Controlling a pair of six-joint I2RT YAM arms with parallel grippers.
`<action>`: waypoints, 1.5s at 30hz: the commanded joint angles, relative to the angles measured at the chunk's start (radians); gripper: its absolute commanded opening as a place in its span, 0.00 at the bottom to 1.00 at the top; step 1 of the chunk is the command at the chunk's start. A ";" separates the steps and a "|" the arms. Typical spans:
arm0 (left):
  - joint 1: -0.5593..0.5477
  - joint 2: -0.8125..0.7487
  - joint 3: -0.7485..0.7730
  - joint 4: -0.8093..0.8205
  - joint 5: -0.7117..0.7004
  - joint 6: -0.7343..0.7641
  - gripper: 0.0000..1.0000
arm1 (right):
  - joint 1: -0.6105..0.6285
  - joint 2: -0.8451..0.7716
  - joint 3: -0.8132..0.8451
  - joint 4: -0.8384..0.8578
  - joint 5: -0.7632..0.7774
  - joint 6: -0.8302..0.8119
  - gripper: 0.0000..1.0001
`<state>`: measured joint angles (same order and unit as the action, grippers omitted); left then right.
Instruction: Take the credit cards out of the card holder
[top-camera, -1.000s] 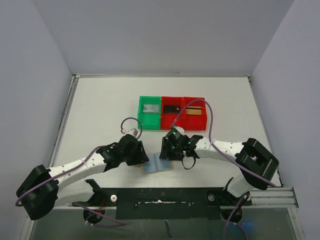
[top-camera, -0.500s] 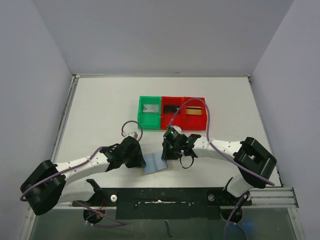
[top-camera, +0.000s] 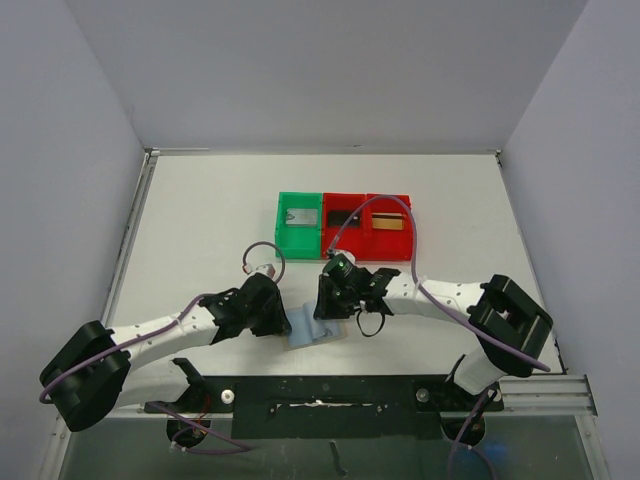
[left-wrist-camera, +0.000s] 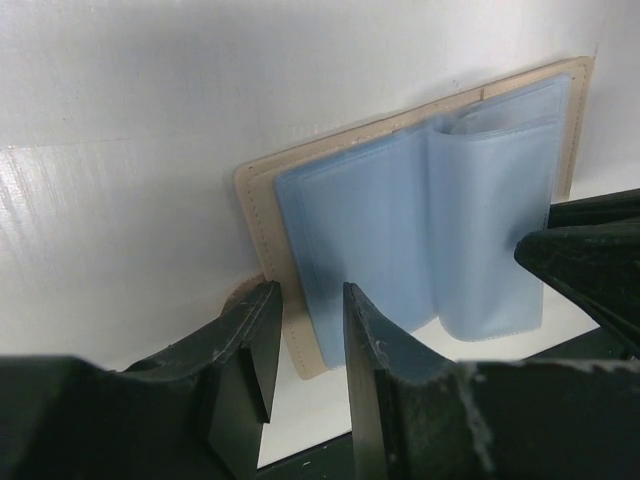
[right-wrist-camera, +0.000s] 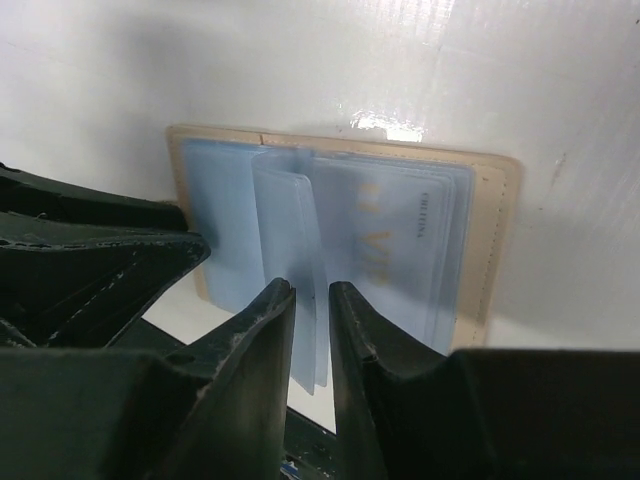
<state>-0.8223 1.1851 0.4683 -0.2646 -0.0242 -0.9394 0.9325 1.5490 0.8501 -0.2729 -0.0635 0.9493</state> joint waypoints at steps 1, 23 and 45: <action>-0.004 -0.023 -0.004 0.038 0.008 -0.006 0.28 | 0.011 -0.012 0.065 -0.027 0.022 -0.018 0.23; -0.001 -0.383 0.036 -0.133 -0.201 -0.066 0.42 | 0.001 -0.047 0.028 0.207 -0.206 -0.060 0.48; -0.008 -0.033 0.033 0.000 -0.005 -0.011 0.43 | 0.008 0.004 0.048 -0.105 0.101 0.020 0.51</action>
<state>-0.8249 1.1408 0.4999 -0.2951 -0.0460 -0.9398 0.9272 1.5467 0.8783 -0.3725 0.0017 0.9539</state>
